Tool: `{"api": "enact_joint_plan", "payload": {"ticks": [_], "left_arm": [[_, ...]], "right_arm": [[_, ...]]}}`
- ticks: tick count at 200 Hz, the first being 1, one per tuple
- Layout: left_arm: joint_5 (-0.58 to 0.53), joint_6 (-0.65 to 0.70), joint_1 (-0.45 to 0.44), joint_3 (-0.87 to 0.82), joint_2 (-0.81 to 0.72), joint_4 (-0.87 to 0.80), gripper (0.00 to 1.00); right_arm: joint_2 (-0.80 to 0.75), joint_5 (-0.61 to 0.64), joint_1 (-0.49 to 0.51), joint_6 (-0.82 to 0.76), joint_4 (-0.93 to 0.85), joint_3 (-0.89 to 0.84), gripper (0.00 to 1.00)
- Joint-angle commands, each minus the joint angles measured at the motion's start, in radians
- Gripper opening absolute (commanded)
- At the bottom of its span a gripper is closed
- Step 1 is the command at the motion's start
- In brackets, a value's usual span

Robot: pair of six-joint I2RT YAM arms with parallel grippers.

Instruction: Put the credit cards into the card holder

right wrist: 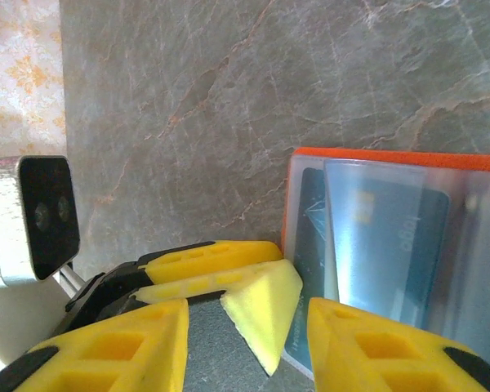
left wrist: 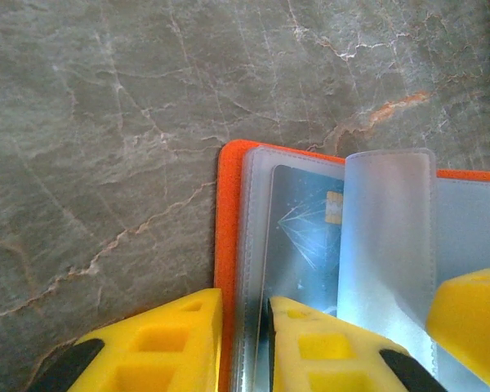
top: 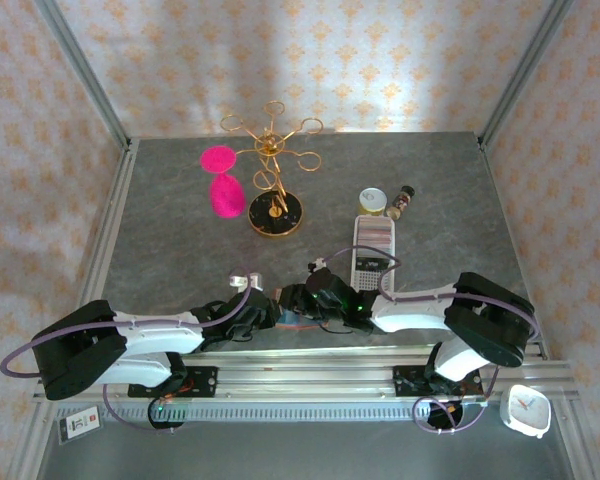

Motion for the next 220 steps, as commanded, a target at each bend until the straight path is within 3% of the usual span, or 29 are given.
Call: {"api": "enact_joint_plan", "payload": {"ticks": [1, 78, 147, 185, 220], "left_arm": [[0.101, -0.035, -0.034, -0.044, 0.024, -0.11, 0.21], [0.092, -0.047, -0.035, -0.048, 0.003, -0.134, 0.21], [0.084, -0.053, -0.035, -0.041, -0.058, -0.174, 0.21], [0.054, -0.041, -0.035, -0.035, -0.097, -0.212, 0.24], [0.031, -0.019, -0.035, -0.002, -0.101, -0.266, 0.26]], "right_arm": [[0.003, -0.001, 0.005, 0.022, 0.068, 0.003, 0.43], [-0.011, -0.011, 0.005, 0.034, 0.137, 0.0, 0.45], [-0.142, 0.162, 0.005, -0.122, -0.123, 0.066, 0.45], [-0.295, 0.352, 0.002, -0.368, -0.335, 0.135, 0.42], [-0.475, 0.481, 0.001, -0.796, -0.39, 0.129, 0.43]]}}
